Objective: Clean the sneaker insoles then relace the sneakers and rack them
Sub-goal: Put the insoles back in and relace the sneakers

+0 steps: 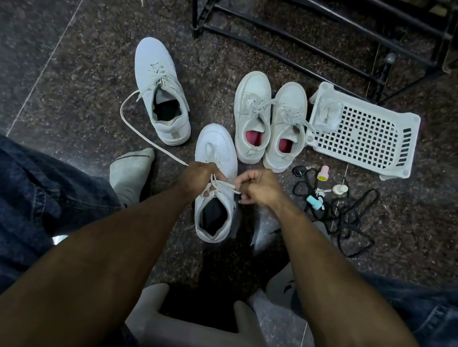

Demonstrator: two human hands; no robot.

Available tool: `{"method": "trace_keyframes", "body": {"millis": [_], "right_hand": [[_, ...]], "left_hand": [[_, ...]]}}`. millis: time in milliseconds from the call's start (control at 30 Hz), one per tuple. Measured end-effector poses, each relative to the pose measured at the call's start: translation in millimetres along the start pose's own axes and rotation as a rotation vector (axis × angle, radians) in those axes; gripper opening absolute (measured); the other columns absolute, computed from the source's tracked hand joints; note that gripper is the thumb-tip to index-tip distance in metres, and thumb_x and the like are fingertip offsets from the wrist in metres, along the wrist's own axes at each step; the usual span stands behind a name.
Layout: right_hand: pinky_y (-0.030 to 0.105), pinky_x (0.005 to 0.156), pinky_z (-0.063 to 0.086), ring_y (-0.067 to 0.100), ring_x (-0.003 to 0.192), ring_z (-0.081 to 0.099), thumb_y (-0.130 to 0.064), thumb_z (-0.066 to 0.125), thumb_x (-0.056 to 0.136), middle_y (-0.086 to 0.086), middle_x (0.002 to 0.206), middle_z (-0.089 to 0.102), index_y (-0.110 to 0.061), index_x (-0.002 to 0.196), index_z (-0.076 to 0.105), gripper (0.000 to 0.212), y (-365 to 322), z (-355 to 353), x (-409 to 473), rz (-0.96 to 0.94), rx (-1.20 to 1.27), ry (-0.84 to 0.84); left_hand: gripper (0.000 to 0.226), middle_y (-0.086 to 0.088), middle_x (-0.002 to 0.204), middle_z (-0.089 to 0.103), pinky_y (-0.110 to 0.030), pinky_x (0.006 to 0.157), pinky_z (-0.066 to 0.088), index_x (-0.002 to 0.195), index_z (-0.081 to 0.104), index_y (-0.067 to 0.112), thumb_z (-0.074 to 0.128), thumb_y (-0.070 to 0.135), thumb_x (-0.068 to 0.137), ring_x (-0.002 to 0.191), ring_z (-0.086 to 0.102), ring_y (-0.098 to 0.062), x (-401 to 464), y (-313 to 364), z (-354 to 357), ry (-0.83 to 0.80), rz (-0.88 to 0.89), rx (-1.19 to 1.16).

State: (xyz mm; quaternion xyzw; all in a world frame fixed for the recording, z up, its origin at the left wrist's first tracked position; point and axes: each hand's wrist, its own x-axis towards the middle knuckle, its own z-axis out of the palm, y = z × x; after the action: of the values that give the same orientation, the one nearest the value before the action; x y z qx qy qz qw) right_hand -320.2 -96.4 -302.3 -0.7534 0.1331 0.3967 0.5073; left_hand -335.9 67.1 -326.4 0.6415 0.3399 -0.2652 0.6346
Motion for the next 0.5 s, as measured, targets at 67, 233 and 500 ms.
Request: {"method": "trace_keyframes", "body": {"millis": [67, 233, 500], "right_hand": [[0.03, 0.058, 0.059, 0.006, 0.049, 0.052, 0.007, 0.058, 0.087, -0.004, 0.069, 0.063, -0.011, 0.09, 0.069, 0.021, 4.0, -8.1, -4.7, 0.078, -0.058, -0.126], [0.036, 0.062, 0.06, 0.015, 0.057, 0.054, 0.004, 0.055, 0.084, 0.003, 0.073, 0.059, -0.026, 0.124, 0.062, 0.05, 1.6, -2.1, -13.9, 0.075, -0.209, -0.262], [0.041, 0.073, 0.059, 0.017, 0.073, 0.055, 0.002, 0.047, 0.082, 0.0, 0.076, 0.054, -0.026, 0.128, 0.059, 0.055, -3.0, 21.5, -15.9, 0.054, -0.178, -0.214]], "left_hand": [[0.029, -0.012, 0.063, 0.053, -0.02, 0.039, 0.034, 0.055, 0.07, 0.01, 0.056, 0.005, 0.08, 0.051, 0.043, -0.017, -0.1, -1.8, 2.3, 0.007, 0.014, -0.003], [0.011, -0.004, 0.059, 0.054, -0.025, 0.049, 0.035, 0.054, 0.071, 0.011, 0.062, 0.015, 0.06, 0.058, 0.045, -0.02, 1.0, -1.7, 6.7, -0.016, 0.0, -0.041], [0.011, -0.006, 0.059, 0.054, -0.025, 0.051, 0.044, 0.059, 0.063, 0.005, 0.068, 0.003, 0.069, 0.053, 0.055, -0.017, 0.8, -1.4, 4.0, 0.051, 0.081, -0.037]]}}
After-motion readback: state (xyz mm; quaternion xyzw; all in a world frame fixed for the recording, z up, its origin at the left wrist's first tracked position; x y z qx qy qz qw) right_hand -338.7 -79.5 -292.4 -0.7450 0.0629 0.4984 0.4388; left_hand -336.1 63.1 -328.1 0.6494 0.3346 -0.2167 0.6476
